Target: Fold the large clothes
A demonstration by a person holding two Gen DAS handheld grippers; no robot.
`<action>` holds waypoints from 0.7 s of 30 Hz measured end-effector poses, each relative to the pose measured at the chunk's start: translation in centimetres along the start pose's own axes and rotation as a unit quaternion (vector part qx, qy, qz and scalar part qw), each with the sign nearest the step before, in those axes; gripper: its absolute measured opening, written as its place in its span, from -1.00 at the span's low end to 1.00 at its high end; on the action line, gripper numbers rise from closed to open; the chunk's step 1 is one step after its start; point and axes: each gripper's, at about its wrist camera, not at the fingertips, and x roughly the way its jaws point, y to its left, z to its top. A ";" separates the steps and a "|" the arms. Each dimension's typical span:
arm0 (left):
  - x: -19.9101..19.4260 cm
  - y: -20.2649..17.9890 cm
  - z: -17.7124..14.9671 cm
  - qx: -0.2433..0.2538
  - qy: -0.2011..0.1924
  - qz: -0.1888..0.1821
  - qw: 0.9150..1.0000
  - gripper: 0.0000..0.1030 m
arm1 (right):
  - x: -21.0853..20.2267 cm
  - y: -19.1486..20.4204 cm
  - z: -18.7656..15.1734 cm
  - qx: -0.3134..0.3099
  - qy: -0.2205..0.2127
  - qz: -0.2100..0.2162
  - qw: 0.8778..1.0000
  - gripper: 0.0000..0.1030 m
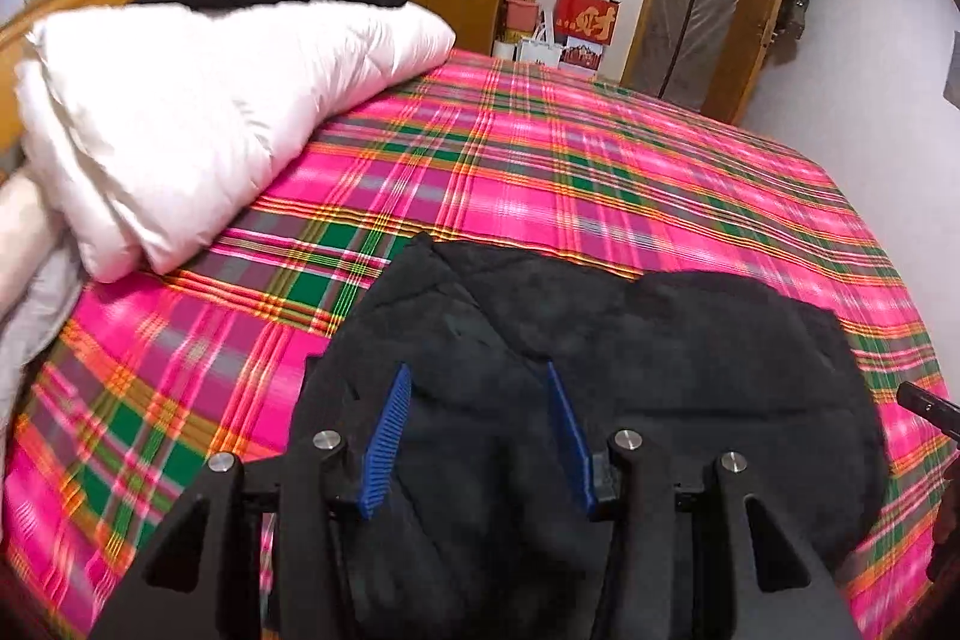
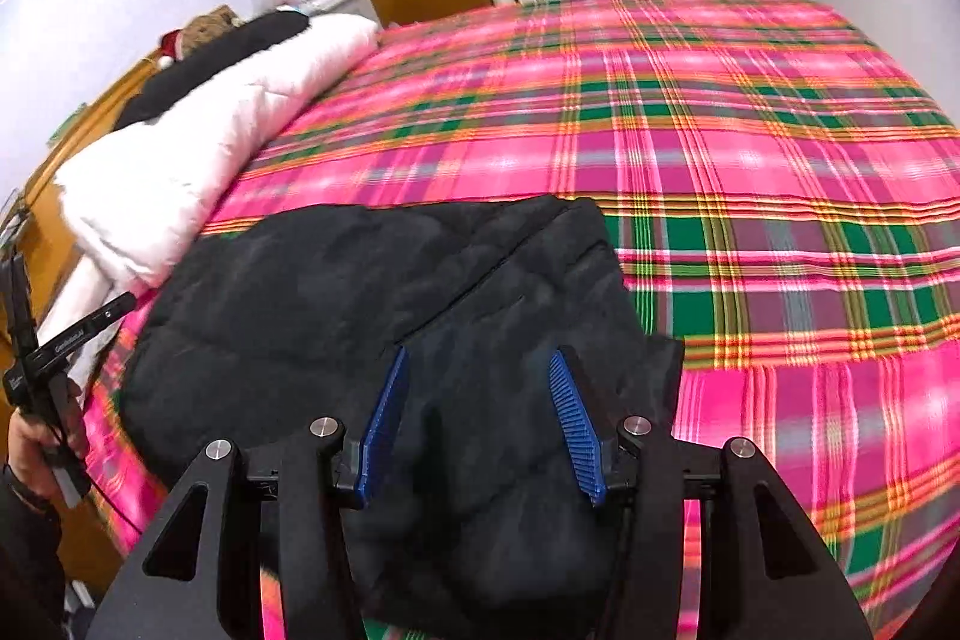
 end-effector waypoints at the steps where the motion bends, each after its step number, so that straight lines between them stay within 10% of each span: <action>1: -1.6 -0.7 -0.5 0.000 -0.004 -0.002 1.000 -0.05 | -1.3 0.7 -0.7 -0.009 -0.007 0.000 1.000 -0.04; 21: -18.7 -8.5 -11.4 0.000 -0.022 -0.001 1.000 0.05 | -13.9 7.2 -12.3 -0.061 -0.039 -0.012 0.997 0.11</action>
